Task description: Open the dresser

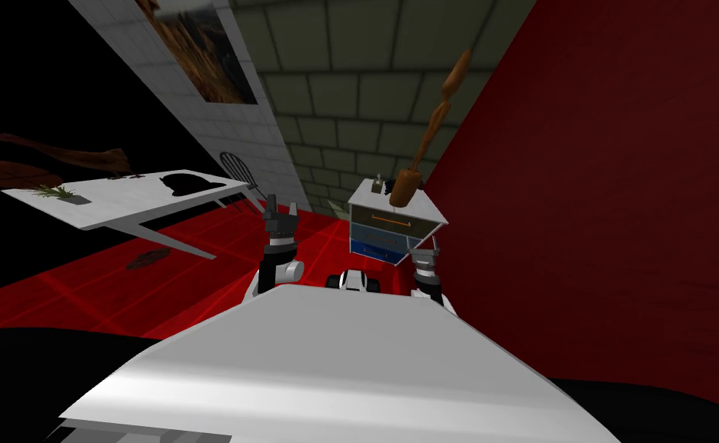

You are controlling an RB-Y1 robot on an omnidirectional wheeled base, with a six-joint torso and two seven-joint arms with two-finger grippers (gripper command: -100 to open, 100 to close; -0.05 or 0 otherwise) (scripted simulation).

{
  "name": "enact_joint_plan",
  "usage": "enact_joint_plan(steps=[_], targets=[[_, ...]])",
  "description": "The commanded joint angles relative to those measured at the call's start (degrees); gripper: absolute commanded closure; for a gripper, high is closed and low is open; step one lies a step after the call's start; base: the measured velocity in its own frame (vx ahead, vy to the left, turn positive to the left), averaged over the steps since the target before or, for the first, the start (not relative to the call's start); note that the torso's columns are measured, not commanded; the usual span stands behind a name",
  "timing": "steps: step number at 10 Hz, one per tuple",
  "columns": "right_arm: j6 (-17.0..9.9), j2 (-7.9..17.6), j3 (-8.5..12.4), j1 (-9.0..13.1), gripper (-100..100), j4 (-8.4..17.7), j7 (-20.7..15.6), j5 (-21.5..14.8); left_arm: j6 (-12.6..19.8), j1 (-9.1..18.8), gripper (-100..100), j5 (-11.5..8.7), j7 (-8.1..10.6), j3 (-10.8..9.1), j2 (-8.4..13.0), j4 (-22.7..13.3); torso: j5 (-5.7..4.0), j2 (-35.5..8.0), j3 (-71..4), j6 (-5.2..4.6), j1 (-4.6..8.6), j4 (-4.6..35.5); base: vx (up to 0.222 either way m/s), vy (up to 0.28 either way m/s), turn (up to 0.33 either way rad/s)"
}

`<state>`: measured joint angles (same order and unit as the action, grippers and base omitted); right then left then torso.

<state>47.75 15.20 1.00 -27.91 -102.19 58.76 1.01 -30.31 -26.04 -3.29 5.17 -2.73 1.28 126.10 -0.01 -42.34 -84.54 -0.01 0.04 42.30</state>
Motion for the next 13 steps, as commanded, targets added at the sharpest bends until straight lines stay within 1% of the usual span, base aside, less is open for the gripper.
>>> enact_joint_plan(steps=[1,2,3,5,6,8,9,11,12,13], targets=[[2.4,0.3,-0.1,0.5,-100,3.0,4.6,0.8,0.0,0.0,0,0.0,0.00,0.00,0.0,0.0,0.00,0.1,0.0,0.03,-0.05,0.0,0.046,0.026,0.058],[2.4,0.3,-0.1,0.5,-100,3.0,6.2,0.8,0.0,0.0,0,0.0,0.00,0.00,0.0,0.0,0.01,0.1,0.0,0.00,-0.05,0.0,0.023,0.013,-0.010],[4.8,0.5,-0.2,1.0,-100,5.8,7.8,1.7,0.0,0.0,0,0.0,0.00,0.00,0.0,0.0,0.00,0.0,0.0,0.00,-0.01,0.0,0.042,0.024,0.126],[4.8,0.5,-0.2,1.0,-100,6.0,11.1,1.7,0.0,0.0,0,0.0,0.00,0.00,0.0,0.0,0.01,0.1,0.0,0.00,-0.03,0.0,0.036,0.014,0.019],[7.2,0.6,-0.4,1.5,-100,8.7,12.7,2.5,0.0,0.0,0,0.0,0.00,0.00,0.0,0.0,0.00,0.0,0.0,0.00,-0.01,0.0,0.051,0.028,0.086],[7.2,0.6,-0.4,1.5,-100,9.0,15.9,2.5,0.0,0.0,0,0.0,0.00,0.00,0.0,0.0,0.02,0.1,-0.1,0.01,-0.06,0.0,0.040,0.018,0.049],[9.6,0.7,-0.5,2.0,-100,11.8,17.5,3.3,0.0,0.0,0,0.0,0.00,0.00,0.0,0.0,0.00,0.0,0.0,0.00,-0.01,0.0,0.048,0.020,0.099],[9.6,0.7,-0.5,2.0,-100,12.1,20.8,3.3,0.0,0.0,0,0.0,0.00,0.00,0.0,0.0,0.01,0.1,0.0,0.01,-0.05,0.0,0.040,0.016,0.033],[12.0,0.7,-0.6,2.5,-100,14.9,22.5,4.2,0.0,0.0,0,0.0,0.00,0.00,0.0,0.0,0.01,0.0,0.0,0.00,-0.02,0.0,0.052,0.021,0.087],[12.0,0.7,-0.6,2.5,-100,15.1,24.2,4.2,0.0,0.0,0,0.0,0.00,0.00,0.0,0.0,0.00,0.1,0.0,0.03,-0.05,0.0,0.057,0.023,0.080]])
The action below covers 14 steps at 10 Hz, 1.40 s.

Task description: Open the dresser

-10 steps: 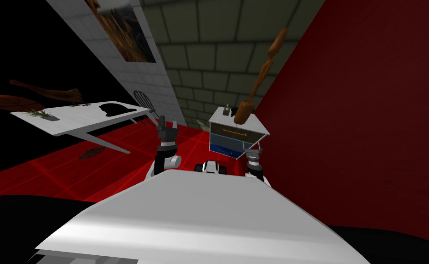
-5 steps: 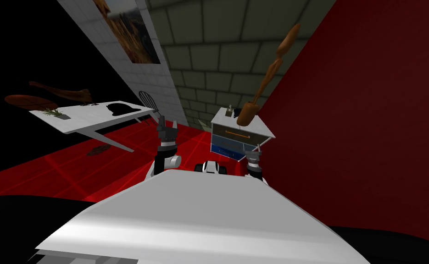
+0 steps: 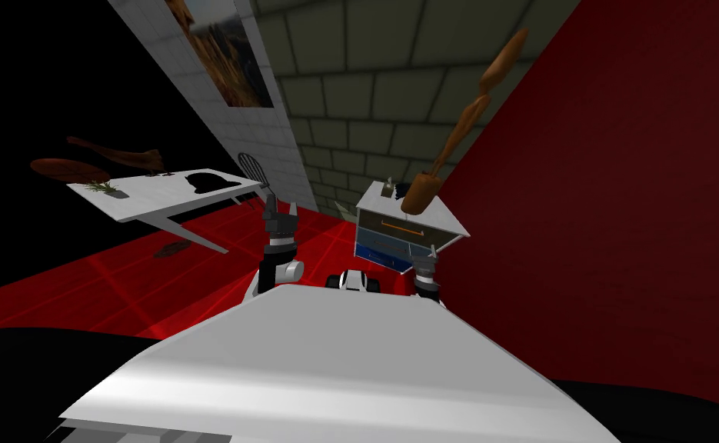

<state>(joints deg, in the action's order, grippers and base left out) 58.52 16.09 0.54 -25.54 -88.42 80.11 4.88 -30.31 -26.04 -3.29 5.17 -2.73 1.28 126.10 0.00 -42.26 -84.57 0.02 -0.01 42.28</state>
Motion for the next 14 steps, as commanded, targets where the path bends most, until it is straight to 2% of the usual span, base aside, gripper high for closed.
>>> enact_joint_plan(steps=[1,2,4,5,7,8,10,11,13,14], targets=[[1.2,-0.2,-0.2,0.2,-100,1.3,4.5,0.3,0.0,0.0,0,0.0,0.00,0.00,0.0,0.0,0.01,0.0,0.0,-0.02,-0.01,0.0,0.028,0.009,0.008],[3.6,-0.2,-0.3,0.6,-100,4.0,6.2,1.2,0.0,0.0,0,0.0,0.00,0.00,0.0,0.0,0.00,-0.1,0.0,-0.03,0.04,0.0,0.052,0.012,0.109],[3.6,-0.2,-0.3,0.6,-100,4.2,9.4,1.2,0.0,0.0,0,0.0,0.00,0.00,0.0,0.0,0.01,0.0,0.0,-0.03,0.01,0.0,0.044,0.012,0.031],[6.0,-0.2,-0.4,1.1,-100,6.9,11.0,2.0,0.0,0.0,0,0.0,0.00,0.00,0.0,0.0,0.00,-0.1,0.0,-0.03,0.02,0.0,0.054,0.020,0.107],[6.0,-0.2,-0.4,1.1,-100,7.0,14.2,2.0,0.0,0.0,0,0.0,0.00,0.00,0.0,0.0,0.01,0.0,0.0,-0.02,0.01,0.0,0.043,0.012,0.035],[8.4,-0.3,-0.6,1.5,-100,9.6,15.8,2.8,0.0,0.0,0,0.0,0.00,0.00,0.0,0.0,0.00,-0.1,0.0,-0.03,0.03,0.0,0.047,0.017,0.102],[8.4,-0.3,-0.6,1.5,-100,9.7,18.8,2.8,0.0,0.0,0,0.0,0.00,0.00,0.0,0.0,0.01,0.0,0.0,-0.02,0.01,0.0,0.042,0.012,0.037],[10.7,-0.5,-0.7,2.0,-100,12.3,20.6,3.7,0.0,0.0,0,0.0,0.00,-0.01,0.0,0.0,0.00,-0.1,0.0,-0.03,0.03,0.0,0.050,0.018,0.114],[10.7,-0.5,-0.7,2.0,-100,12.3,23.2,3.7,0.0,0.0,0,0.0,0.00,0.00,0.0,0.0,0.01,0.0,0.0,-0.03,0.01,0.0,0.041,0.010,0.025],[12.9,-0.7,-0.8,2.4,-100,14.8,25.2,4.4,0.0,0.0,0,0.0,0.00,-0.01,0.0,0.0,0.00,-0.1,0.0,-0.03,0.04,0.0,0.053,0.013,0.125]])
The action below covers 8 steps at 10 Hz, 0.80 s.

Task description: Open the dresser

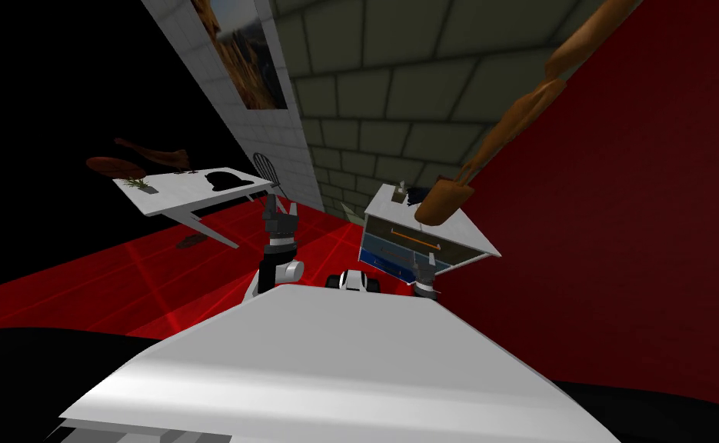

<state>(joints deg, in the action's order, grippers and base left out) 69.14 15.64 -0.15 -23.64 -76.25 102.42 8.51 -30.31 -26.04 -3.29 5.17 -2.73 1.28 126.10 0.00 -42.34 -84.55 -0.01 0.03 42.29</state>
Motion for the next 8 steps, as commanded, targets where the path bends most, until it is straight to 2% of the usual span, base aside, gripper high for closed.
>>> enact_joint_plan(steps=[1,2,3,5,6,7,8], targets=[[2.3,-0.2,-0.1,0.5,-100,2.7,4.4,0.8,0.0,0.0,0,0.0,0.00,0.00,0.0,0.0,0.00,0.1,0.0,0.04,-0.04,0.0,0.057,0.011,0.053],[2.3,-0.2,-0.1,0.5,-100,2.7,5.2,0.8,0.0,0.0,0,0.0,0.00,0.00,0.0,0.0,0.01,0.1,0.0,0.00,-0.03,0.0,0.027,0.003,-0.015],[4.4,-0.6,-0.2,0.8,-100,5.0,7.3,1.5,0.0,0.0,0,0.0,0.00,0.00,0.0,0.0,0.00,0.0,0.0,0.00,-0.01,0.0,0.047,0.009,0.092],[4.4,-0.6,-0.2,0.8,-100,5.0,9.3,1.5,0.0,0.0,0,0.0,0.00,0.00,0.0,0.0,0.01,0.1,0.0,0.01,-0.03,0.0,0.040,0.003,0.028],[6.4,-0.9,-0.3,1.2,-100,7.1,11.6,2.2,0.0,0.0,0,0.0,0.00,0.00,0.0,0.0,0.00,0.0,0.0,0.00,-0.01,0.0,0.045,0.002,0.087],[6.4,-0.9,-0.3,1.2,-100,7.1,13.1,2.2,0.0,0.0,0,0.0,0.00,0.00,0.0,0.0,0.00,0.1,0.0,0.03,-0.03,0.0,0.047,0.002,0.058],[8.3,-1.4,-0.4,1.5,-100,9.1,14.8,2.9,0.0,0.0,0,0.0,0.00,0.00,0.0,0.0,0.01,0.1,0.0,0.01,-0.03,0.0,0.068,0.006,0.080]])
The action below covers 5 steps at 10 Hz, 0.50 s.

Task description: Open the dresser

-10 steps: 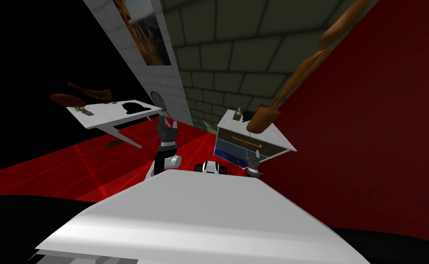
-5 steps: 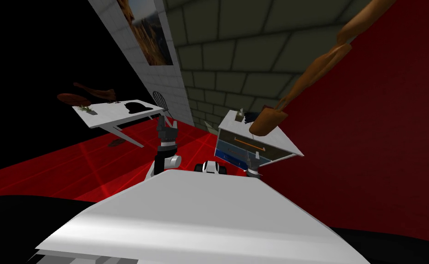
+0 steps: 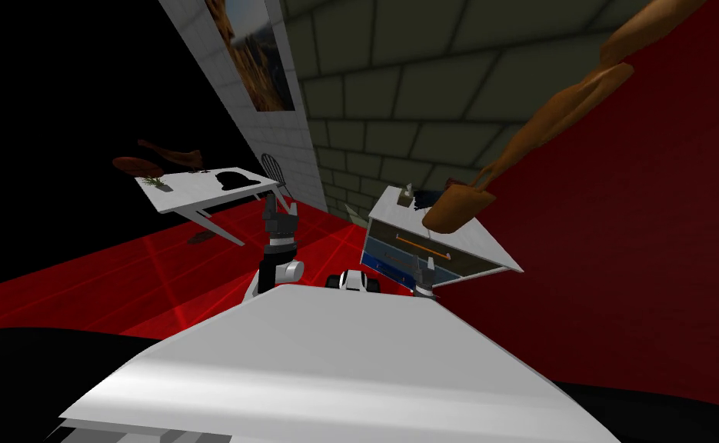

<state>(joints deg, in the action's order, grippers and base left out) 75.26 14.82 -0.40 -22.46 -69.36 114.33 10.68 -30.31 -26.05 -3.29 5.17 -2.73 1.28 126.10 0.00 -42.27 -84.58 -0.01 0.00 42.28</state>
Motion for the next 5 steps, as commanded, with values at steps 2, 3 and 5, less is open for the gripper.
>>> enact_joint_plan(steps=[2,3,5], targets=[[2.2,-0.6,-0.1,0.3,-100,2.2,5.3,0.7,0.0,0.0,0,0.0,0.00,0.00,0.0,0.0,0.00,0.0,0.0,0.00,0.01,0.0,0.040,-0.003,0.019],[4.0,-1.1,-0.2,0.6,-100,4.1,7.4,1.3,0.0,0.0,0,0.0,0.00,0.00,0.0,0.0,-0.01,-0.1,0.1,0.00,0.03,0.0,0.037,0.001,0.077],[5.7,-1.8,-0.2,0.9,-100,5.9,10.5,1.9,0.0,0.0,0,0.0,0.00,0.00,0.0,0.0,0.00,0.0,0.0,0.00,0.01,0.0,0.052,-0.012,0.056]])
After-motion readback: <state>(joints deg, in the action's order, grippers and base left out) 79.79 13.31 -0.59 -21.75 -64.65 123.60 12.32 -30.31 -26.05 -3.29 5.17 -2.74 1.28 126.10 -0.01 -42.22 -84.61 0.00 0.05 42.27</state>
